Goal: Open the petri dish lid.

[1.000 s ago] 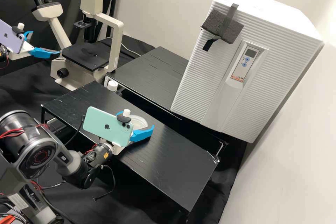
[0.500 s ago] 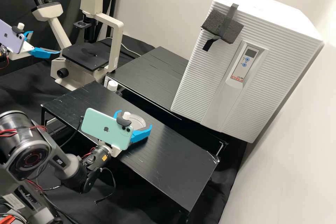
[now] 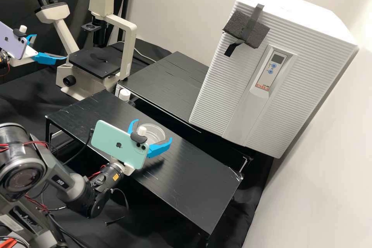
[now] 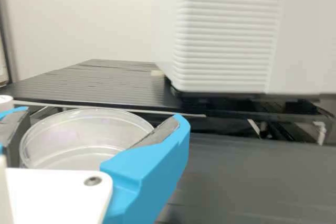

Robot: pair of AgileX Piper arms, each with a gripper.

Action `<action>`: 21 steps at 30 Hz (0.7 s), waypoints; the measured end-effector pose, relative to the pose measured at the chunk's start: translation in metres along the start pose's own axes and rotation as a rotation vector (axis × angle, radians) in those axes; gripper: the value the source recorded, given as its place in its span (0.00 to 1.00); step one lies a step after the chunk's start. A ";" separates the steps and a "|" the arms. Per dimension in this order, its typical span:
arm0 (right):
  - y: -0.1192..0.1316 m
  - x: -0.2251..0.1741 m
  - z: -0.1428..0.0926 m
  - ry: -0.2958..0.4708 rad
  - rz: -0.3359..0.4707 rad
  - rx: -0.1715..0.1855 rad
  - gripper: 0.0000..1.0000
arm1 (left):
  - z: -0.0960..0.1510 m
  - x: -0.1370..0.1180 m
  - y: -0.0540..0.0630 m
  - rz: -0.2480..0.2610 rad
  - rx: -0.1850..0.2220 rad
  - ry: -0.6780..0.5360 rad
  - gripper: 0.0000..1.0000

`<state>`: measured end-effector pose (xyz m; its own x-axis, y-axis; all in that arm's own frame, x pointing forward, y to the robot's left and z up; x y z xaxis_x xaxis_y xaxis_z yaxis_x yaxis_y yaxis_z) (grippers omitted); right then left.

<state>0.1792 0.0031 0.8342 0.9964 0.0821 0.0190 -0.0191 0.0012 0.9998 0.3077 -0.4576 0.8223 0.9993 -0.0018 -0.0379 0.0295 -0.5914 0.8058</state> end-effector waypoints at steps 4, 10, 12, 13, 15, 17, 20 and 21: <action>0.008 -0.003 0.008 -0.049 0.050 0.044 0.00 | 0.000 0.000 0.000 0.000 0.000 0.000 1.00; 0.019 -0.008 0.018 -0.104 0.115 0.105 0.00 | 0.000 0.000 0.000 0.000 0.000 0.000 1.00; 0.020 -0.009 0.020 -0.115 0.129 0.117 0.00 | 0.000 0.000 0.000 0.000 0.000 0.000 1.00; 0.020 -0.009 0.022 -0.124 0.133 0.123 0.00 | 0.000 0.000 0.000 0.000 0.000 0.000 1.00; 0.020 -0.008 0.025 -0.146 0.141 0.139 0.00 | 0.000 0.000 0.000 0.000 0.000 0.000 1.00; 0.019 -0.007 0.032 -0.185 0.152 0.146 0.00 | 0.000 0.000 0.000 0.000 0.000 0.000 1.00; 0.020 -0.002 0.040 -0.227 0.178 0.136 0.00 | 0.000 0.000 0.000 0.000 0.000 0.000 1.00; 0.021 0.001 0.043 -0.233 0.186 0.122 0.00 | 0.000 0.000 0.000 0.000 0.000 0.000 1.00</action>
<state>0.1830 -0.0398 0.8555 0.9691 -0.1604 0.1875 -0.2067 -0.1130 0.9718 0.3077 -0.4576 0.8223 0.9993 -0.0018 -0.0379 0.0295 -0.5914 0.8058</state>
